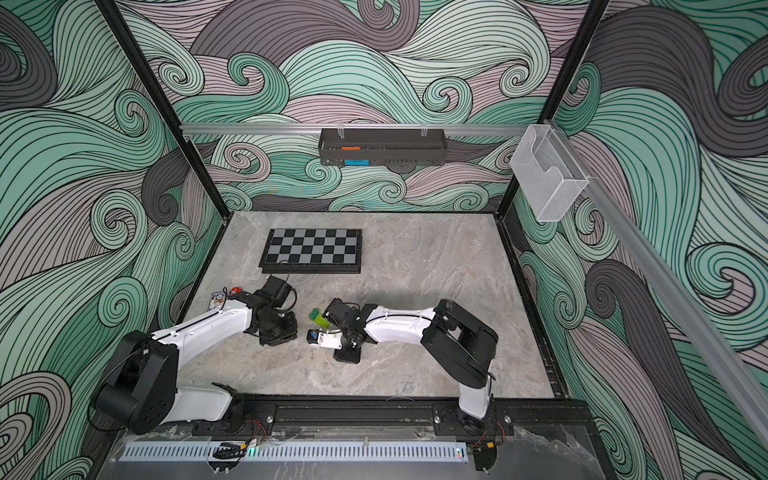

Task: Assemble the number 5 with lego
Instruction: Pick up the lego brick from the center of the board, then adjust the lego brick at the center of the board.

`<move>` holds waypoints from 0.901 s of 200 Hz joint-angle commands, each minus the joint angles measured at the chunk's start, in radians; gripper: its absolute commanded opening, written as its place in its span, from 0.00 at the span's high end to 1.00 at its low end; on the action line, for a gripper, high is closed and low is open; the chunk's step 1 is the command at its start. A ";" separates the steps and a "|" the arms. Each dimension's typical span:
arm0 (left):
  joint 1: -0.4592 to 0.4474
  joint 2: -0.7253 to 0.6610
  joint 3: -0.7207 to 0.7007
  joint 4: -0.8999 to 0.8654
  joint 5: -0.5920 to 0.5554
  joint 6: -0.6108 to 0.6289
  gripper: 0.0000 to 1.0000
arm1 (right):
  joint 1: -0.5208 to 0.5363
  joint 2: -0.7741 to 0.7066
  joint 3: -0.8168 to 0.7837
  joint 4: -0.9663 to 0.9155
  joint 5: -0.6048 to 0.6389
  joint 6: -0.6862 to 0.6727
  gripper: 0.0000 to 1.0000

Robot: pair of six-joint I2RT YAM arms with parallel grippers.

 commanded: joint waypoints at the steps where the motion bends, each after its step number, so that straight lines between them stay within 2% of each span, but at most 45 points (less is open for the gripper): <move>1: 0.036 0.047 0.063 0.024 -0.013 -0.013 0.70 | 0.001 -0.087 -0.024 -0.013 0.016 0.049 0.68; 35: 0.075 0.166 0.141 0.045 -0.008 0.004 0.66 | -0.014 -0.173 -0.078 -0.011 0.007 0.123 0.67; 92: 0.066 0.322 0.211 0.093 0.026 0.033 0.64 | -0.031 -0.263 -0.116 -0.011 -0.001 0.179 0.67; 135: 0.015 0.345 0.198 0.105 0.036 0.044 0.65 | -0.091 -0.255 -0.118 -0.006 -0.025 0.245 0.66; 180: -0.057 0.341 0.150 0.121 0.026 0.027 0.66 | -0.104 -0.187 -0.088 -0.002 -0.066 0.285 0.66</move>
